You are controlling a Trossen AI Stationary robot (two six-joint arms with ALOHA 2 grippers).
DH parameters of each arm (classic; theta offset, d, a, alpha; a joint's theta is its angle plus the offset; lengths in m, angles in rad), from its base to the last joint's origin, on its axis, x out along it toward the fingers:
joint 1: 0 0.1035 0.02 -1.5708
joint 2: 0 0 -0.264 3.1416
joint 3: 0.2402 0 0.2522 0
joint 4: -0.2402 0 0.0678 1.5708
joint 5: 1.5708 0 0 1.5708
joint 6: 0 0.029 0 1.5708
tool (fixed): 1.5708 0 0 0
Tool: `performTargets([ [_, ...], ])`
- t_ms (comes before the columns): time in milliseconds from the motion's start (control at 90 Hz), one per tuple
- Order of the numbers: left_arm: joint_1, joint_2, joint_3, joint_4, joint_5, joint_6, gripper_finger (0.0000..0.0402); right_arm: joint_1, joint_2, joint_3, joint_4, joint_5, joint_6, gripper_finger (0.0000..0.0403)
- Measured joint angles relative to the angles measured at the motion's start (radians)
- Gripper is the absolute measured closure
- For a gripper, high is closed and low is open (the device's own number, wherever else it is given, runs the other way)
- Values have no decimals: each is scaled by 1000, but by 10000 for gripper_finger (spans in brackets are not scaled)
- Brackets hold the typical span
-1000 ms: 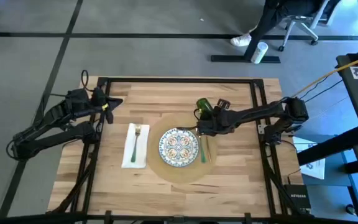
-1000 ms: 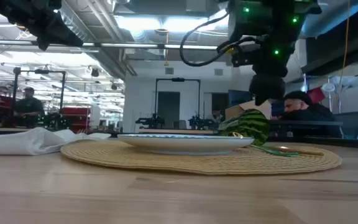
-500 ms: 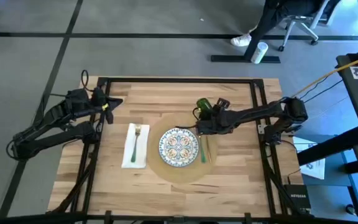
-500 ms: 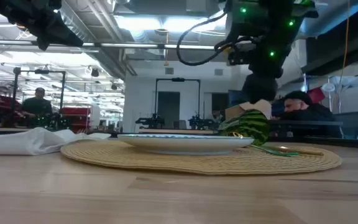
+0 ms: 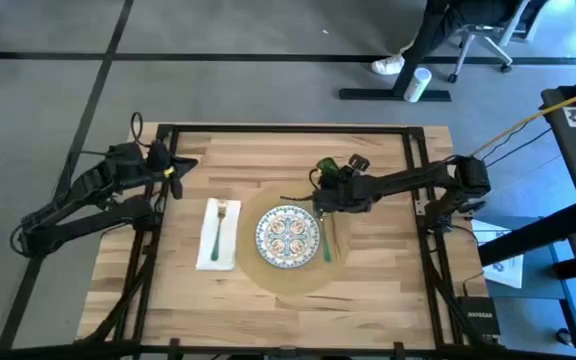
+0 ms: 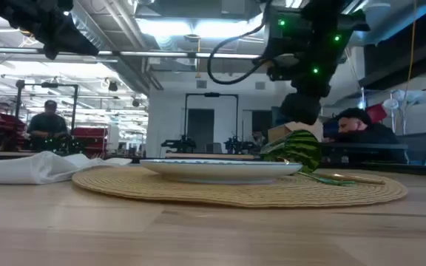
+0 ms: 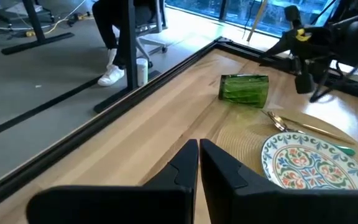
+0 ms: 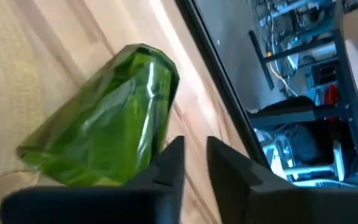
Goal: Set table place
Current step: Adjust the green cup
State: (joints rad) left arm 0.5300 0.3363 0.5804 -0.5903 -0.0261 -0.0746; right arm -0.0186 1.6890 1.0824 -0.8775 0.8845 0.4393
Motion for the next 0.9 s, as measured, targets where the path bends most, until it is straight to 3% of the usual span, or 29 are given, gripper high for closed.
performTargets([
  [89, 0, 0, 0, 0, 0, 0, 402, -13, 0, 0, 3, -4, -1, 397],
  [422, 0, 0, 0, 0, 0, 0, 402, -14, 0, 0, 10, -7, 1, 402],
  [611, 0, 0, 0, 0, 0, 0, 402, 4, -21, 14, -24, -97, 23, 397],
  [756, 0, 0, 0, 0, 0, 0, 402, 58, -24, 42, -73, -112, 34, 371],
  [900, 0, 0, 0, 0, 0, 0, 402, 88, -20, 42, -77, -117, 78, 302],
])
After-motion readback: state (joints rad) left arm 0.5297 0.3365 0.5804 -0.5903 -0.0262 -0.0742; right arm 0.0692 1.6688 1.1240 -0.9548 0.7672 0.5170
